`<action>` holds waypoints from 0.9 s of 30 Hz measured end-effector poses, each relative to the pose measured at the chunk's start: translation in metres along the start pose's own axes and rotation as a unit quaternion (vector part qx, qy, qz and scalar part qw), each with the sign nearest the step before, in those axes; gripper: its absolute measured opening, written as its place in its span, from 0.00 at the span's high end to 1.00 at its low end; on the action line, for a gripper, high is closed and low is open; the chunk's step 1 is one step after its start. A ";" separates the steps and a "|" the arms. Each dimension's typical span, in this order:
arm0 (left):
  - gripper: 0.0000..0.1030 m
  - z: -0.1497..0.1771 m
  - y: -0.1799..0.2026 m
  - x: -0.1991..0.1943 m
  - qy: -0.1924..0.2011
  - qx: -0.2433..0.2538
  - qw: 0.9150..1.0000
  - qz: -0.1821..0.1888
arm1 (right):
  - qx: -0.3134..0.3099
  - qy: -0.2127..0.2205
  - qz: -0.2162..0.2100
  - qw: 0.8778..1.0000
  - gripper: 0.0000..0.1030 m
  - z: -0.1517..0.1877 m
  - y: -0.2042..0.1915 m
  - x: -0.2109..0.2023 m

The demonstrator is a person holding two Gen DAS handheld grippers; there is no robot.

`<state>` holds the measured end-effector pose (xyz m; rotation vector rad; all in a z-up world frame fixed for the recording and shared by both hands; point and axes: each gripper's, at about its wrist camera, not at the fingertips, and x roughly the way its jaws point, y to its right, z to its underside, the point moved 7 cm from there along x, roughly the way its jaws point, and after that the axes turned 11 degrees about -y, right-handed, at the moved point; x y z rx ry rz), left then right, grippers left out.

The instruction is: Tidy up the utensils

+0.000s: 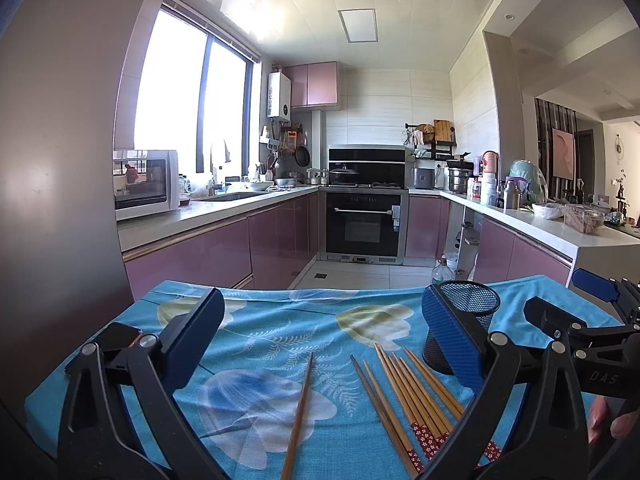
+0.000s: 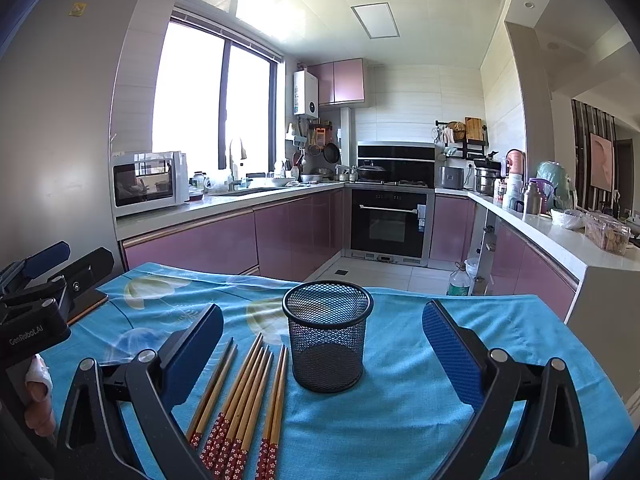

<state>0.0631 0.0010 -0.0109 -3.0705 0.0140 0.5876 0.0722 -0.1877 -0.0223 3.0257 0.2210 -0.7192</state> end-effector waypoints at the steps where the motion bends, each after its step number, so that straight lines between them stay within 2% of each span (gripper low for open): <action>1: 0.05 0.000 0.000 0.000 0.001 0.000 1.000 0.000 | 0.000 0.000 0.000 1.000 0.06 0.000 0.000 0.000; 27: 0.06 -0.002 0.003 0.000 0.000 0.000 1.000 0.002 | 0.002 -0.001 -0.002 1.000 0.06 0.000 0.001 -0.002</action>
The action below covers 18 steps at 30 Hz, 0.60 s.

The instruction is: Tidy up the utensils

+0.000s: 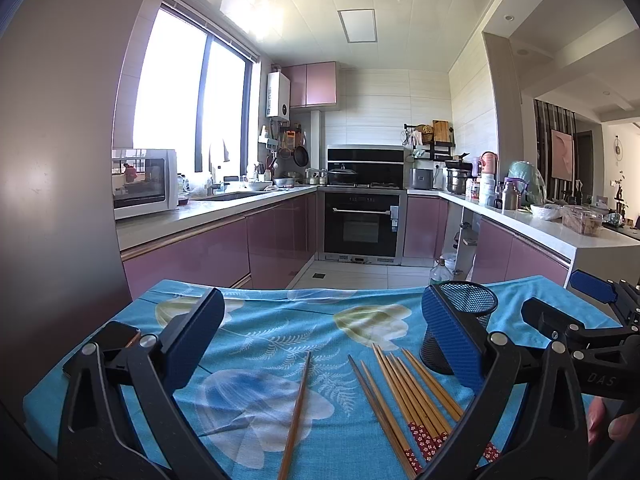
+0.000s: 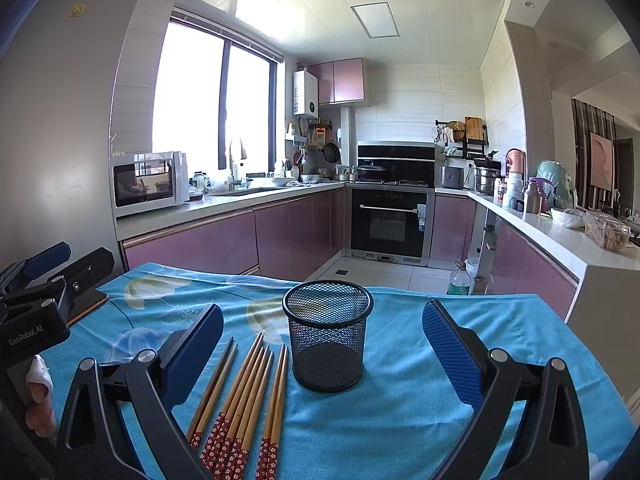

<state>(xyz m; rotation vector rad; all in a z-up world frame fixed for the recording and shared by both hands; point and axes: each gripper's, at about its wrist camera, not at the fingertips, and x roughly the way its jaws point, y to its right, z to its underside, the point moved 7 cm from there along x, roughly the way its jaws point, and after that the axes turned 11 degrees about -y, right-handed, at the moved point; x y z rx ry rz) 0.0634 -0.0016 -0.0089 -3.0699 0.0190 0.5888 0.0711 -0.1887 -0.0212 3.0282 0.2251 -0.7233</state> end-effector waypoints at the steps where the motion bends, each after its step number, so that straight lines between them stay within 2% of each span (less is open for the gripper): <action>1: 0.06 0.000 0.001 0.000 0.000 0.000 1.000 0.000 | 0.000 0.000 0.000 1.000 0.06 0.000 0.000 0.000; 18: 0.05 -0.001 0.002 0.000 -0.001 0.000 1.000 0.002 | 0.001 -0.001 0.000 1.000 0.06 0.001 0.001 0.000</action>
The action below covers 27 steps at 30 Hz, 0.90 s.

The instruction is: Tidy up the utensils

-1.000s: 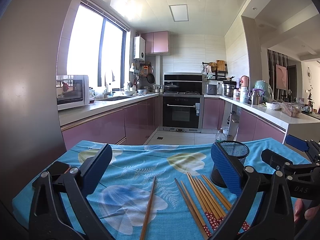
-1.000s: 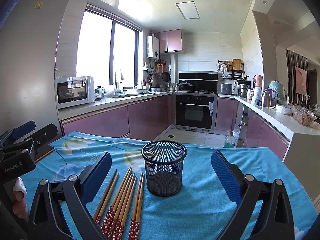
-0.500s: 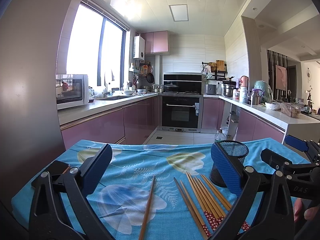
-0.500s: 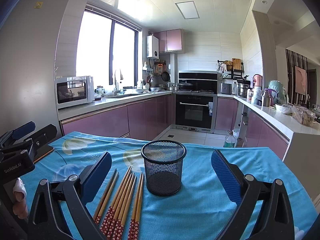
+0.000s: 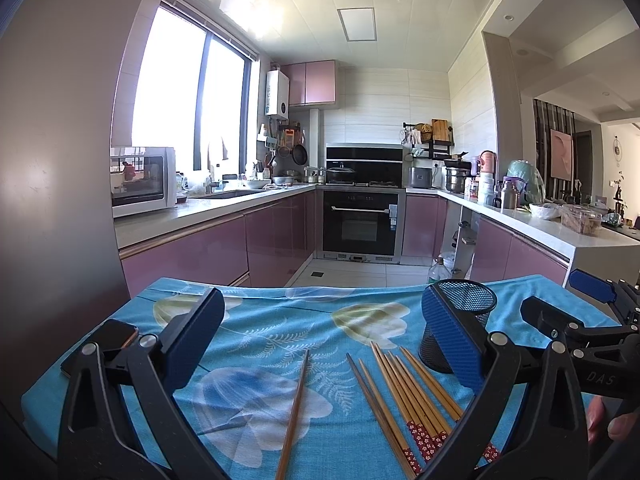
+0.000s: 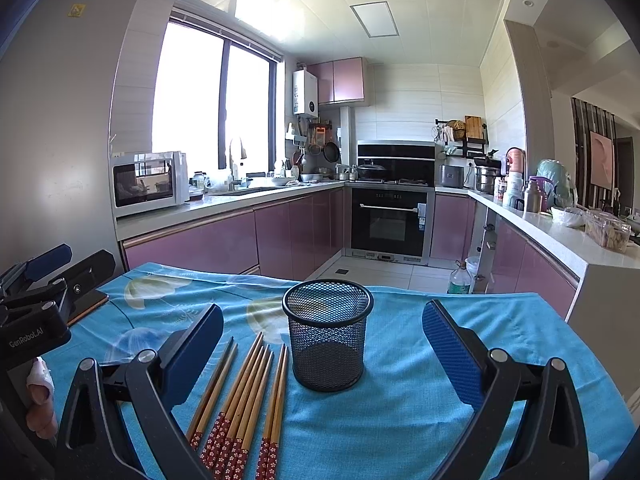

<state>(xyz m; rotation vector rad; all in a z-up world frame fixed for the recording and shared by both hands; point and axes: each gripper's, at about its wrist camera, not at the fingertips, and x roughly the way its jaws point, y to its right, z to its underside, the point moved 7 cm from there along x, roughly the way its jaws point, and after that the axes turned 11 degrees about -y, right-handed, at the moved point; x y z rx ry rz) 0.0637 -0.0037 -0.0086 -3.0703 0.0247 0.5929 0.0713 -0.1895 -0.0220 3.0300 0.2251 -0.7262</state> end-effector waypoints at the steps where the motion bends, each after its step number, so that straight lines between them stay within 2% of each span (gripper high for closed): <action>1: 0.05 0.000 0.000 0.000 0.000 0.000 1.000 0.000 | 0.000 0.000 0.000 1.000 0.06 0.000 0.000 0.000; 21: 0.06 0.005 0.004 0.003 -0.005 0.001 1.000 0.003 | 0.000 -0.006 -0.003 1.000 0.06 0.001 0.000 0.004; 27: 0.05 0.012 -0.007 0.013 -0.029 0.006 1.000 0.002 | -0.001 -0.034 -0.010 0.999 0.06 0.008 0.002 0.014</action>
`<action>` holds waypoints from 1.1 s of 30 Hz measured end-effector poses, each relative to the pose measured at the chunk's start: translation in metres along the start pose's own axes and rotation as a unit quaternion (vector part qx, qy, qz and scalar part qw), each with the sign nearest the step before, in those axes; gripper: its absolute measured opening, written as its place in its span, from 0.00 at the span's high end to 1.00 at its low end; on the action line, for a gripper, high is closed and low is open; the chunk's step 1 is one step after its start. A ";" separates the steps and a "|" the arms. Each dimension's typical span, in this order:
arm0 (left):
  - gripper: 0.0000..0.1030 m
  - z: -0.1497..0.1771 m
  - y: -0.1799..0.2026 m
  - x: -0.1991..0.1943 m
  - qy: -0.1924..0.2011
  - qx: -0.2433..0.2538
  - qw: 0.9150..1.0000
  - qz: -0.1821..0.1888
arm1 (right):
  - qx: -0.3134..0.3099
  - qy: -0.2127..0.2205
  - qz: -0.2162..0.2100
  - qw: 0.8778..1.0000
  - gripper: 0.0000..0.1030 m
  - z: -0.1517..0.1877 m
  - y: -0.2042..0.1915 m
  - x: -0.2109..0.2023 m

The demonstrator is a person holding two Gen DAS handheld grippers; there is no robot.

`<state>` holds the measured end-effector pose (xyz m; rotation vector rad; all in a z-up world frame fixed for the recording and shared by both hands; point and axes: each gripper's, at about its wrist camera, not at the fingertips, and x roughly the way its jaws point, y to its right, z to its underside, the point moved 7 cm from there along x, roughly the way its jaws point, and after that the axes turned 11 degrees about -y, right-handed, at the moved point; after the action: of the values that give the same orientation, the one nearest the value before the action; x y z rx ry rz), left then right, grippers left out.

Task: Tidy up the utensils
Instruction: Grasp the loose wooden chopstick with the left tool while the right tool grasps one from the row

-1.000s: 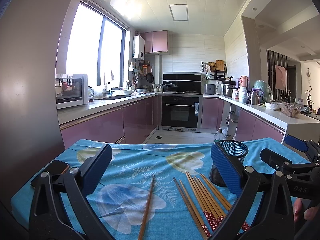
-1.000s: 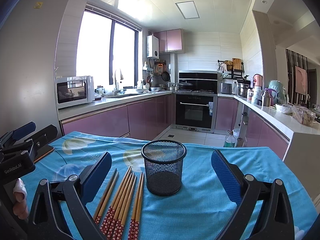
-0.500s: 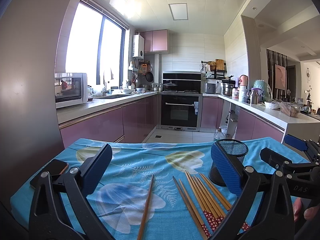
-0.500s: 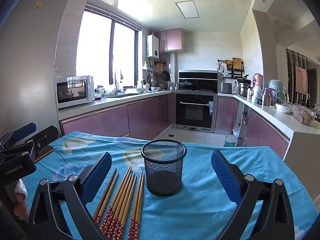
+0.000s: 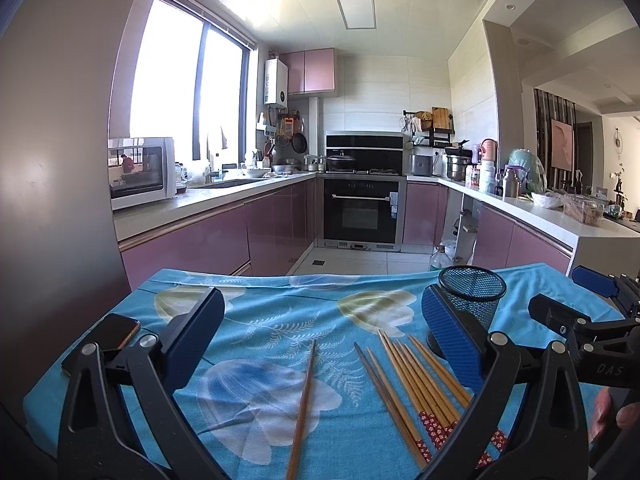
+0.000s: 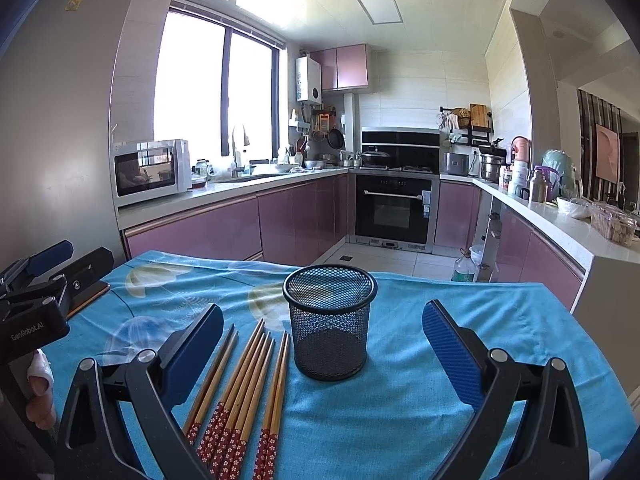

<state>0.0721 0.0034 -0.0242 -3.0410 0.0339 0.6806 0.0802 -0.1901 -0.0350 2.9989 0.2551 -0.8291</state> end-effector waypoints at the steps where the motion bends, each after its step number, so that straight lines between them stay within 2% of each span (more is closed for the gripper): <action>1: 0.06 0.003 -0.002 0.004 -0.011 0.003 1.000 0.000 | -0.001 -0.008 -0.003 1.000 0.06 0.002 0.001 0.003; 8: 0.05 0.030 -0.032 0.048 -0.123 0.014 0.992 -0.023 | -0.016 -0.108 -0.028 0.994 0.07 0.027 -0.003 0.041; 10: 0.07 0.038 -0.035 0.060 -0.148 0.024 0.988 -0.024 | -0.031 -0.142 -0.033 0.989 0.13 0.037 -0.009 0.055; 15: 0.20 0.059 -0.031 0.093 -0.213 0.044 0.976 -0.008 | -0.045 -0.208 -0.050 0.976 0.49 0.055 -0.018 0.083; 16: 0.24 0.063 -0.030 0.098 -0.223 0.047 0.974 -0.003 | -0.043 -0.216 -0.053 0.974 0.51 0.056 -0.019 0.086; 18: 0.26 0.070 -0.027 0.107 -0.242 0.049 0.969 0.005 | -0.039 -0.231 -0.057 0.970 0.60 0.059 -0.019 0.093; 23: 0.38 0.079 -0.022 0.121 -0.271 0.048 0.961 0.018 | -0.046 -0.257 -0.067 0.963 0.69 0.063 -0.021 0.103; 25: 0.39 0.080 -0.020 0.123 -0.276 0.049 0.960 0.023 | -0.051 -0.262 -0.072 0.961 0.70 0.064 -0.023 0.105; 33: 0.61 0.085 -0.010 0.141 -0.308 0.049 0.949 0.048 | -0.068 -0.285 -0.069 0.954 0.72 0.067 -0.031 0.117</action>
<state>0.1631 0.0138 -0.1613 -2.6075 0.1933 1.5433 0.1402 -0.1458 -0.1518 2.4960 0.4774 -1.5610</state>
